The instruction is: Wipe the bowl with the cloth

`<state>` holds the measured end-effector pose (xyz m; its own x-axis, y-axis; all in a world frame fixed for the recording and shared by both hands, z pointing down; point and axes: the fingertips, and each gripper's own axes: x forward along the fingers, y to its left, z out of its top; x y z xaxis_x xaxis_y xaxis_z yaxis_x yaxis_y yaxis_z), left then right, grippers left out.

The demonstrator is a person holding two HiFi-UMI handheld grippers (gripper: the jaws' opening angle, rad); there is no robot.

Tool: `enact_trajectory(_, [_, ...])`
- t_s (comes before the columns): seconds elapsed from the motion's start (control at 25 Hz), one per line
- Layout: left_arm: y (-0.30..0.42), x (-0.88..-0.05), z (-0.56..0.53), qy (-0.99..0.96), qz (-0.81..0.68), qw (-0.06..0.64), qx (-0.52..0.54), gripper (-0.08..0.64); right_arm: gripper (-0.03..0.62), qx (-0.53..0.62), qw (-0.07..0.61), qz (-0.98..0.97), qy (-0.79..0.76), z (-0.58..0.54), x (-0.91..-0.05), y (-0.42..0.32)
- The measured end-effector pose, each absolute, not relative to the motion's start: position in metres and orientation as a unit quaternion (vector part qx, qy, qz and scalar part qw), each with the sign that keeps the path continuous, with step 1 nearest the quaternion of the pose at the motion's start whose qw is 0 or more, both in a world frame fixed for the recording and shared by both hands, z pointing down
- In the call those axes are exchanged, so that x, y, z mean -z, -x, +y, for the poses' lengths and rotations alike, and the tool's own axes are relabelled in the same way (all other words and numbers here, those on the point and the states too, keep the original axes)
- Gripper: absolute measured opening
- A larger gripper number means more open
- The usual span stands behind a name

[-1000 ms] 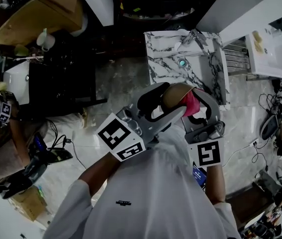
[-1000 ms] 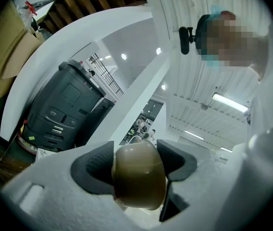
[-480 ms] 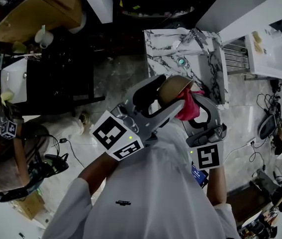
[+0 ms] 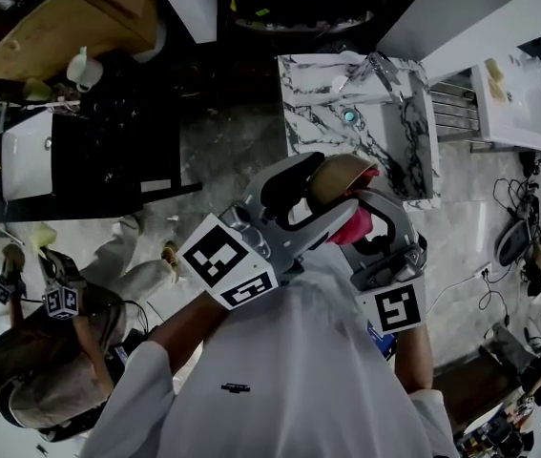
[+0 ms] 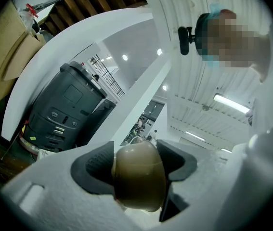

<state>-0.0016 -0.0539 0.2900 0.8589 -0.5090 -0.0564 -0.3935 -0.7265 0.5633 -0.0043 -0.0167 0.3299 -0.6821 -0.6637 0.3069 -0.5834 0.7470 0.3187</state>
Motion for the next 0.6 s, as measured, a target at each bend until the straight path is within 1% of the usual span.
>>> enact_trajectory(0.2, [0.001,-0.292,-0.049,-0.921,-0.244,0.286,0.105,0.284,0.152,0.115,0.204,-0.897,-0.374,-0.033,-0.322,0.000])
enact_trajectory(0.4, [0.005,-0.290,-0.048,-0.922,-0.256,0.270,0.105,0.284,0.152,0.079,0.208,-0.876,-0.428,-0.048,-0.326,-0.012])
enact_trajectory(0.6, [0.005,-0.286,-0.050,-0.924,-0.262,0.256,0.108,0.284,0.152,0.061,0.214,-0.869,-0.443,-0.048,-0.333,-0.020])
